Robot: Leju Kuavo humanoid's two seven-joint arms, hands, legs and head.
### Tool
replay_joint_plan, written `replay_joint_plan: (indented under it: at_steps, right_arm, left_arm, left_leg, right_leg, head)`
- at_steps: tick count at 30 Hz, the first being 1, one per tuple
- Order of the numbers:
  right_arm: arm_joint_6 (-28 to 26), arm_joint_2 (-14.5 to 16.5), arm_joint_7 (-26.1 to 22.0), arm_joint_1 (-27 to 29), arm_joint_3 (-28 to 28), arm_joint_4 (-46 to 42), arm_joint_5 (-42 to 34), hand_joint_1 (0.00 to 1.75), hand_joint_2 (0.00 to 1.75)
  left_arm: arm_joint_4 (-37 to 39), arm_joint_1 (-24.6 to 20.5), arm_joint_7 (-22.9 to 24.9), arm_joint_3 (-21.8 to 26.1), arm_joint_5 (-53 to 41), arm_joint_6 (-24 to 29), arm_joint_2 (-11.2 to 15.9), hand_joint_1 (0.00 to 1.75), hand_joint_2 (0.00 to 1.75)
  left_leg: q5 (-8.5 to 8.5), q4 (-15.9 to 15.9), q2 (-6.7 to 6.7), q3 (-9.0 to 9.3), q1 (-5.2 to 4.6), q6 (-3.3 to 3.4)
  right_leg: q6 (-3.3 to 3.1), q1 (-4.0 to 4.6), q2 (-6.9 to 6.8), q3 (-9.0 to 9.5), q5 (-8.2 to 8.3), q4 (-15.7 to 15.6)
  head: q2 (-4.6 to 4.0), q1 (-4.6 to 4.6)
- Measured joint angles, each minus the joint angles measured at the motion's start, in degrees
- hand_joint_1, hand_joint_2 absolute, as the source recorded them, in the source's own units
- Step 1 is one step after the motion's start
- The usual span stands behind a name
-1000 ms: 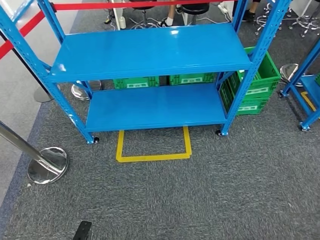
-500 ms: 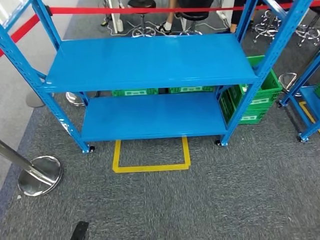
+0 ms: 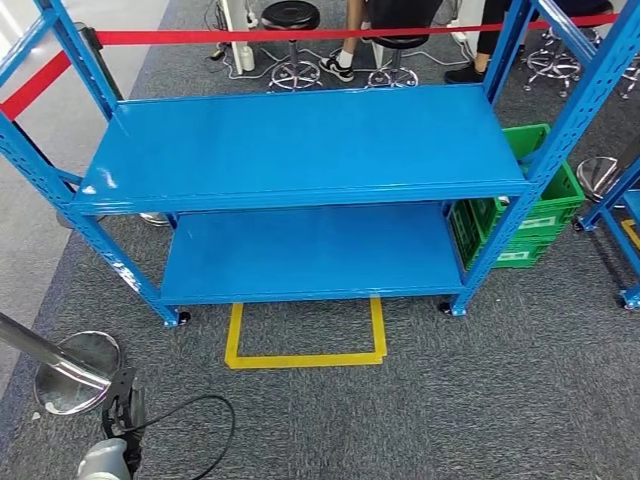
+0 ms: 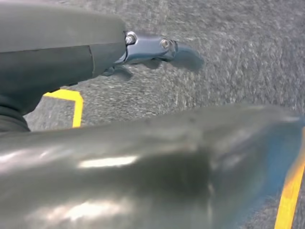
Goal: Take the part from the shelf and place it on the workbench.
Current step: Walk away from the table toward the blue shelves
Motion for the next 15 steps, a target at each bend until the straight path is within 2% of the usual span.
replay_joint_plan:
  at_steps: [2,4,5,6,7,8,10,11,12,14,15]
  right_arm:
    - [-0.1,-0.5,0.5,0.1,2.1,0.8,0.0,0.00,0.00]
    - [0.0,-0.8,1.1,0.2,3.5,1.3,0.0,0.00,0.00]
    - [0.1,-0.9,1.3,0.4,4.0,1.5,0.0,0.00,0.00]
    - [0.1,-1.0,1.6,0.6,4.4,1.6,0.0,0.00,0.00]
    - [0.2,-1.0,1.8,0.8,4.8,1.7,0.0,0.00,0.00]
    - [0.3,-1.1,2.0,1.0,5.1,1.7,0.0,0.00,0.00]
    - [0.5,-1.2,2.5,1.2,5.4,1.7,0.0,0.00,0.00]
    - [0.5,-1.2,2.7,1.3,5.5,1.7,0.0,0.00,0.00]
    - [0.5,-1.3,2.8,1.4,5.5,1.7,0.0,0.00,0.00]
    - [0.5,-1.4,3.1,1.3,5.8,1.7,0.0,0.00,0.00]
    - [0.5,-1.5,3.3,1.1,5.9,1.7,0.0,0.00,0.00]
  left_arm:
    - [-0.2,0.0,-0.7,-0.4,1.2,0.3,0.4,0.00,0.00]
    - [-0.2,0.4,-1.2,-0.5,2.1,0.6,0.6,0.00,0.00]
    - [-0.2,0.7,-1.3,-0.5,2.4,0.6,0.8,0.00,0.00]
    - [-0.2,0.9,-1.4,-0.5,2.6,0.7,0.9,0.00,0.00]
    - [-0.1,1.0,-1.5,-0.5,2.8,0.7,1.1,0.00,0.00]
    - [0.0,1.2,-1.5,-0.5,2.9,0.7,1.3,0.00,0.00]
    - [0.6,1.6,-1.2,-0.5,3.1,0.7,1.6,0.00,0.00]
    - [0.9,1.9,-1.0,-0.5,3.1,0.8,1.7,0.00,0.00]
    - [1.2,2.1,-0.9,-0.5,3.1,0.8,1.7,0.00,0.00]
    - [1.6,2.0,-0.8,-0.5,3.2,0.8,1.8,0.00,0.00]
    - [1.8,1.8,-0.7,-0.5,3.3,0.7,1.9,0.00,0.00]
  left_leg:
    - [-0.50,6.4,0.36,-4.31,0.12,-0.66]
    - [-4.00,11.9,0.50,-9.24,0.35,-0.99]
    - [-5.77,12.8,0.51,-10.87,0.44,-1.03]
    - [-6.61,12.2,0.52,-11.79,0.51,-1.01]
    - [-5.71,10.3,0.54,-12.11,0.58,-1.03]
    - [-2.97,7.5,0.62,-12.10,0.67,-1.12]
    - [4.93,1.2,1.12,-12.02,0.90,-1.17]
    - [7.80,-0.6,1.36,-11.95,0.98,-1.03]
    - [9.21,-1.5,1.56,-11.87,1.03,-0.72]
    - [9.26,-1.4,1.53,-11.24,1.14,0.17]
    - [9.00,-1.5,1.49,-10.91,1.20,0.65]
  right_leg:
    - [-0.29,-0.17,-0.11,1.52,-0.82,-0.7]
    - [-0.47,-0.20,-0.15,3.25,-1.95,-1.3]
    - [-0.48,-0.25,-0.04,4.27,-2.58,-1.5]
    - [-0.40,-0.34,0.10,5.40,-3.30,-1.6]
    - [-0.25,-0.45,0.22,6.59,-4.11,-1.7]
    - [-0.01,-0.55,0.31,7.73,-4.98,-1.7]
    - [0.71,-0.43,0.49,9.51,-6.96,-1.5]
    - [1.07,-0.30,0.55,10.16,-7.96,-1.6]
    - [1.44,-0.16,0.58,10.72,-8.57,-1.5]
    - [2.01,-0.16,0.45,11.12,-8.80,-0.9]
    - [2.26,-0.16,0.27,10.49,-8.48,0.7]
  head:
    - [0.01,-0.32]
    - [0.01,-0.44]
    - [0.01,-0.48]
    - [0.01,-0.50]
    - [0.01,-0.52]
    - [0.01,-0.54]
    - [-0.01,-0.75]
    - [-0.01,-0.84]
    - [-0.01,-0.88]
    - [-0.01,-0.71]
    - [0.00,-0.59]
